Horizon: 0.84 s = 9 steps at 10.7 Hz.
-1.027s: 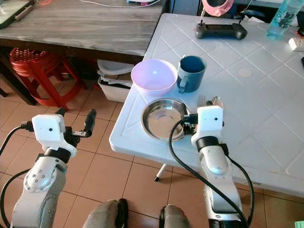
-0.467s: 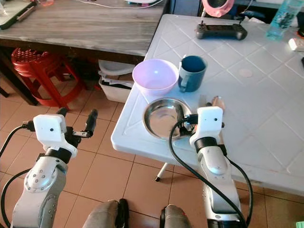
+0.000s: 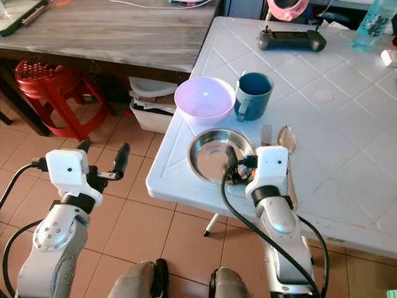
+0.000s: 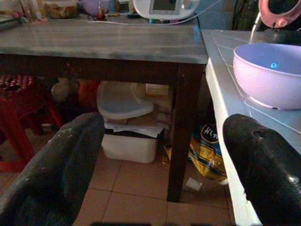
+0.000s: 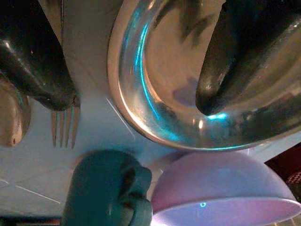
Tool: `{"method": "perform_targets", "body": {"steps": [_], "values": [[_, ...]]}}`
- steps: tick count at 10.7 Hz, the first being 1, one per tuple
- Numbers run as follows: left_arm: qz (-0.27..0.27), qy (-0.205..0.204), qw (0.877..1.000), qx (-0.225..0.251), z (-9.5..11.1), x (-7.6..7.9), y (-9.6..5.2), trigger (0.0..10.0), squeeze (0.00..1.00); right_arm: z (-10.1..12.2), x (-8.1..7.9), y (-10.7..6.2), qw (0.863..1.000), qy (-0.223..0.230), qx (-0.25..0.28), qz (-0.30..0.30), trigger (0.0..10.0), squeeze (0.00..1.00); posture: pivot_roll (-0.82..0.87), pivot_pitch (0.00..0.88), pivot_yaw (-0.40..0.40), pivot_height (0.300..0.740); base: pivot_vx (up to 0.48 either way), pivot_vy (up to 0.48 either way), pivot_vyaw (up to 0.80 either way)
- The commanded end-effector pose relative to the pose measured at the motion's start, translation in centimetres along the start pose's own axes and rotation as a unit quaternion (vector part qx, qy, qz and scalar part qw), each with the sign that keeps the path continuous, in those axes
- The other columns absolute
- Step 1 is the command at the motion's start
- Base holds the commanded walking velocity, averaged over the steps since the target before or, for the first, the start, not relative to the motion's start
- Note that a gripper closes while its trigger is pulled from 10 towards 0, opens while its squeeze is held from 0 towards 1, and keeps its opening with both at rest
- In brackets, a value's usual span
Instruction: Setting the table
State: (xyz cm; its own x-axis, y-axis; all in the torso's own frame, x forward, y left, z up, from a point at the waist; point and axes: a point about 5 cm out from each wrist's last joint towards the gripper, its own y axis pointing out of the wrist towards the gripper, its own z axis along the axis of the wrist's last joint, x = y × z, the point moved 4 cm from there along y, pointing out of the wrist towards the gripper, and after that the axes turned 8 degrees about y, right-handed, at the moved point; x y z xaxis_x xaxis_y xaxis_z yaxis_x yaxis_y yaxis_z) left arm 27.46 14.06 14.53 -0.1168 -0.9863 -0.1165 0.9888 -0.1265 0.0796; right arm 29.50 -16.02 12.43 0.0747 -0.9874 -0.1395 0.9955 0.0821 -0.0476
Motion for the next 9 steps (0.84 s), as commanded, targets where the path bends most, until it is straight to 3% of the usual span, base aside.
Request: {"method": "perform_targets", "body": {"steps": [1,4,5,6,9], "values": [[-0.008,0.005,1.0,0.0,0.1,0.0,0.0,10.0,0.0,-0.2,0.2,-0.2,1.0,0.009,-0.006,0.0,10.0,0.0,0.03,0.155,0.055,0.74,0.0,0.0,0.0],[-0.012,0.006,1.0,0.0,0.1,0.2,0.0,10.0,0.0,-0.9,-0.3,-0.4,0.999,0.031,-0.025,0.013,10.0,0.0,0.03,0.165,0.054,0.74,0.0,0.0,0.0],[-0.014,0.007,1.0,0.001,0.3,0.2,0.1,10.0,0.0,-1.1,-0.6,-0.3,0.998,0.042,-0.034,0.023,0.8,0.0,0.03,0.18,0.053,0.74,0.0,0.0,0.0],[-0.014,0.007,1.0,0.001,0.3,0.1,0.1,10.0,0.0,-1.4,-0.7,-0.4,0.998,0.052,-0.04,0.024,0.0,0.0,0.03,0.182,0.055,0.74,0.0,0.0,0.0],[-0.019,0.012,1.0,0.001,0.4,0.0,0.1,10.0,0.0,-2.4,-0.6,-0.6,0.994,0.082,-0.069,0.02,0.0,0.0,0.05,0.194,0.061,0.74,0.0,0.0,0.0]]}}
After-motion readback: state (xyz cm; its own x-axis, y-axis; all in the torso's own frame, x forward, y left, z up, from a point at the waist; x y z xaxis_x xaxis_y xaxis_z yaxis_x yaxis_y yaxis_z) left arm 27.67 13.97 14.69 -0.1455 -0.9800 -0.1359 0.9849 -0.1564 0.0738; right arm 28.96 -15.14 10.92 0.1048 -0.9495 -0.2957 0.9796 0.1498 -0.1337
